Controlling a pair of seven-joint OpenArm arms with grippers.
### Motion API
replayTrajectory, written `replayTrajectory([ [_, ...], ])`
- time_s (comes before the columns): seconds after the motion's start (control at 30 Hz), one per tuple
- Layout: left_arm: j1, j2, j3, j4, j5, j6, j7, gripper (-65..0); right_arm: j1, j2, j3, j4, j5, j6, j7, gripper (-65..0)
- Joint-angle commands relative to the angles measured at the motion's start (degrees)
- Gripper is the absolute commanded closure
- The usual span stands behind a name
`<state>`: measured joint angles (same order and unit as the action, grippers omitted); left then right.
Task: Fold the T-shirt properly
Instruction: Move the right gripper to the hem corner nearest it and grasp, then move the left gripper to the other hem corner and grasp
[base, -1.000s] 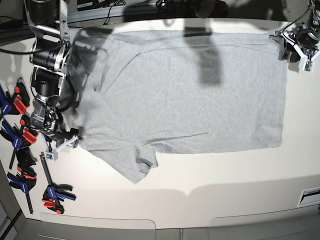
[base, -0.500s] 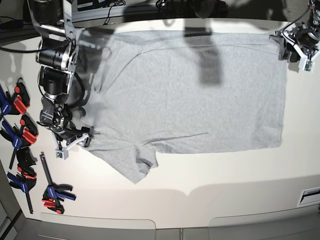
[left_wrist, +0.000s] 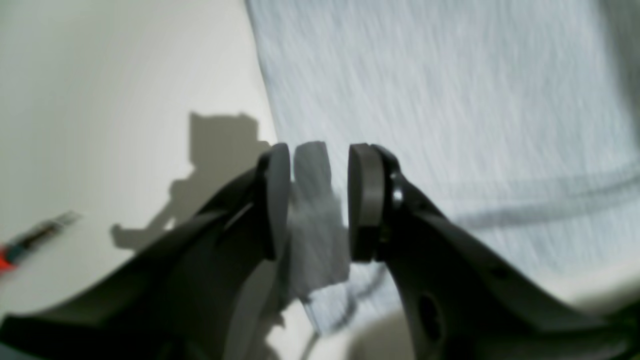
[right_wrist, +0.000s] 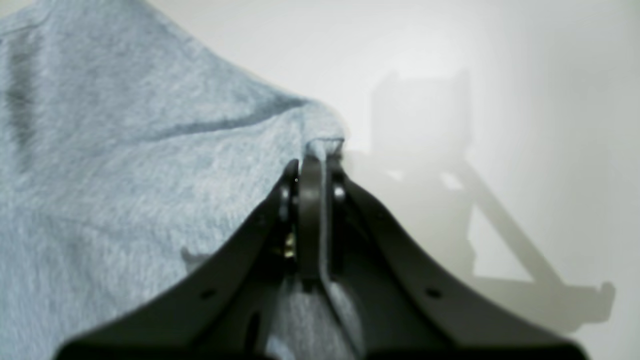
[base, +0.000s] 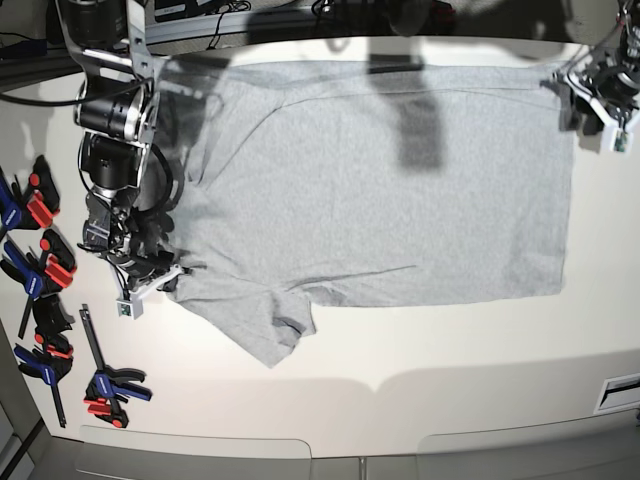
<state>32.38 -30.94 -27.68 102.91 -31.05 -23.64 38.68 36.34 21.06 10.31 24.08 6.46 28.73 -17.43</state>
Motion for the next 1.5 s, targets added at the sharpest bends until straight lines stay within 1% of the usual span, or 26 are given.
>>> replayTrajectory([
  [0.0,-1.55,-1.03,-0.46,0.92,-0.26,0.85,-1.51,-18.2,1.70,0.68,0.11,0.68,0.57,1.16,0.72,0.0],
  [0.07,-5.18,-1.03,-0.46,0.46,1.44,2.51,-3.04,-18.2,1.70,0.66,0.11,0.68,0.57,1.20,0.72,0.0],
  [0.17,-13.27,-1.38,-0.46,-4.22,3.41,7.28,-6.23,-18.1,1.70,0.66,0.11,0.68,0.57,1.36,0.72,0.0],
  [0.23,-20.33,-1.86,-0.46,-11.02,3.41,7.61,-6.93,-18.1,1.68,0.66,0.11,0.68,0.55,1.68,0.70,0.0],
  [0.3,-28.20,-2.58,-0.44,-20.76,1.97,7.54,-7.45,-18.1,1.68,0.66,0.11,0.68,0.57,2.56,0.72,0.0],
  [0.37,-36.70,-3.72,-0.42,-32.52,-1.38,6.86,-7.41,-18.1,1.68,0.66,0.11,0.68,0.57,3.26,0.72,0.0],
  [0.5,-52.57,-6.45,-0.33,-57.22,-7.87,2.14,-6.21,-18.2,1.68,0.63,0.11,0.68,0.57,3.89,0.72,0.0],
  [0.53,-55.74,-7.06,-0.33,-62.64,-9.09,1.31,-5.90,-19.7,1.68,0.63,0.11,0.68,0.57,3.87,0.70,0.0],
  [0.57,-58.42,-7.58,-0.33,-67.56,-10.23,0.42,-5.68,-23.9,1.68,0.66,0.11,0.68,0.57,3.87,0.70,0.0],
  [0.63,-61.88,-8.48,-0.33,-75.06,-12.55,-1.81,-5.73,-34.8,1.68,0.68,0.11,0.68,0.55,3.87,0.66,0.0],
  [0.67,-62.73,-8.72,-0.33,-77.55,-13.97,-2.89,-5.70,-38.6,1.68,0.68,0.11,0.68,0.55,3.87,0.57,0.0],
  [0.7,-63.23,-8.76,-0.33,-79.30,-15.02,-3.74,-5.53,-40.3,1.66,0.68,0.11,0.68,0.55,3.87,0.50,0.0],
  [0.73,-63.36,-8.68,-0.33,-80.11,-16.06,-4.07,-5.22,-40.3,1.66,0.66,0.11,0.68,0.57,3.87,0.50,0.0],
  [0.87,-63.36,-7.43,-0.33,-80.46,-16.00,-4.07,-2.56,-40.2,1.68,0.63,0.11,0.68,0.57,3.87,0.50,0.0],
  [1.03,-63.36,-4.92,-0.33,-80.46,-16.00,-4.07,-0.46,-39.5,1.66,0.66,0.11,0.68,0.55,3.87,0.48,0.0],
  [1.3,-63.84,-0.02,-0.33,-80.46,-15.93,-4.09,-0.09,-39.5,1.57,0.66,0.11,0.68,0.57,3.89,0.24,0.0],
  [1.47,-65.53,1.60,-0.33,-80.46,-15.67,-4.07,-0.09,-39.5,1.57,0.63,0.11,0.68,0.57,3.89,0.09,0.0],
])
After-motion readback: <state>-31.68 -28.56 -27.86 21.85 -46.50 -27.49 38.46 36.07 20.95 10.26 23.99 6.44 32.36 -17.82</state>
